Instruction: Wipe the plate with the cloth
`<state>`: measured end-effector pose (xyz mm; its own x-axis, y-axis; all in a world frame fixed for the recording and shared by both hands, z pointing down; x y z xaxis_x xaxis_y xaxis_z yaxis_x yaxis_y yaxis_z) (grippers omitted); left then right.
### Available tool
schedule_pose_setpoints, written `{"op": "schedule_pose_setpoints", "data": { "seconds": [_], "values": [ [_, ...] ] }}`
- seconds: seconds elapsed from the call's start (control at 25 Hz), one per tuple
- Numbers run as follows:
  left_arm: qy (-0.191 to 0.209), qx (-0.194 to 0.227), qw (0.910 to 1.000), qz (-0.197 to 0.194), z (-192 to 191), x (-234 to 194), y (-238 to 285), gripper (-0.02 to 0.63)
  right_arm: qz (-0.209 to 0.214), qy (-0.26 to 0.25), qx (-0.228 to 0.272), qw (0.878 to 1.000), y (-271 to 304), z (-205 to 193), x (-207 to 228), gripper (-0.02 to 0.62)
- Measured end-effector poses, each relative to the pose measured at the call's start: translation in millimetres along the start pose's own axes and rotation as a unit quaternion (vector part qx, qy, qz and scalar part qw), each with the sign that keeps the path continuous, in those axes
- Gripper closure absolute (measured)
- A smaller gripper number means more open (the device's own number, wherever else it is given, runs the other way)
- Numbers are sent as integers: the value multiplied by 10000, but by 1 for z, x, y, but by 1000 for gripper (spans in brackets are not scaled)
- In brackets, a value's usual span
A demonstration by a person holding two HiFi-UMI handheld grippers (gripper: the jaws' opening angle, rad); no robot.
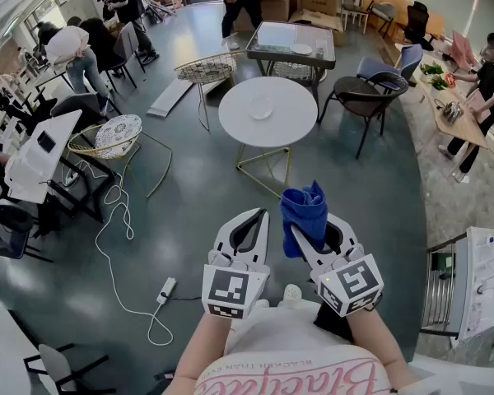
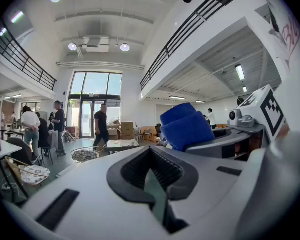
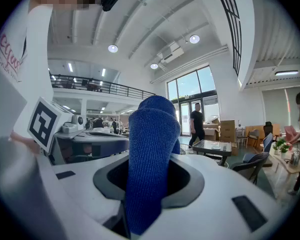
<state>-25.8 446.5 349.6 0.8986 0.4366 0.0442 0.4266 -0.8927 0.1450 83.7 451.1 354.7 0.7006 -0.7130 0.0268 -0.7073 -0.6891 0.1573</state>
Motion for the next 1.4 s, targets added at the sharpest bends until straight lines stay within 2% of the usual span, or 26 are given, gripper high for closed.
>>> {"op": "schedule_pose_setpoints", "data": {
  "seconds": [0.44, 0.8, 1.08, 1.4],
  "values": [
    [59, 9, 9999, 110, 1, 25, 33, 600, 81, 26, -28, 10000, -15, -7, 42, 451],
    [-67, -33, 9993, 370, -1, 41, 63, 600, 424, 299, -65, 9986, -16, -14, 81, 451],
    [-69, -38, 9988, 485, 0, 22, 87, 600, 420, 412, -96, 9982, 7, -15, 104, 450],
    [-51, -48, 9989, 470, 1, -33, 140, 600, 344, 512, -150, 9980, 71, -12, 141, 449]
  ]
}}
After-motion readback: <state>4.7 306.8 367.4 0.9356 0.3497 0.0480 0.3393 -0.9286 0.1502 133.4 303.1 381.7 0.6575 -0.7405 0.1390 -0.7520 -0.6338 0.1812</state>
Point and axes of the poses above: the fingertips, and each gripper's own axes: y forward along the fingers, x to its right, z out of its top, the point moved 4 cm from there along -y, backward along the fingers, and after that the axes turned 3 degrees about z, right-handed, at the moved point
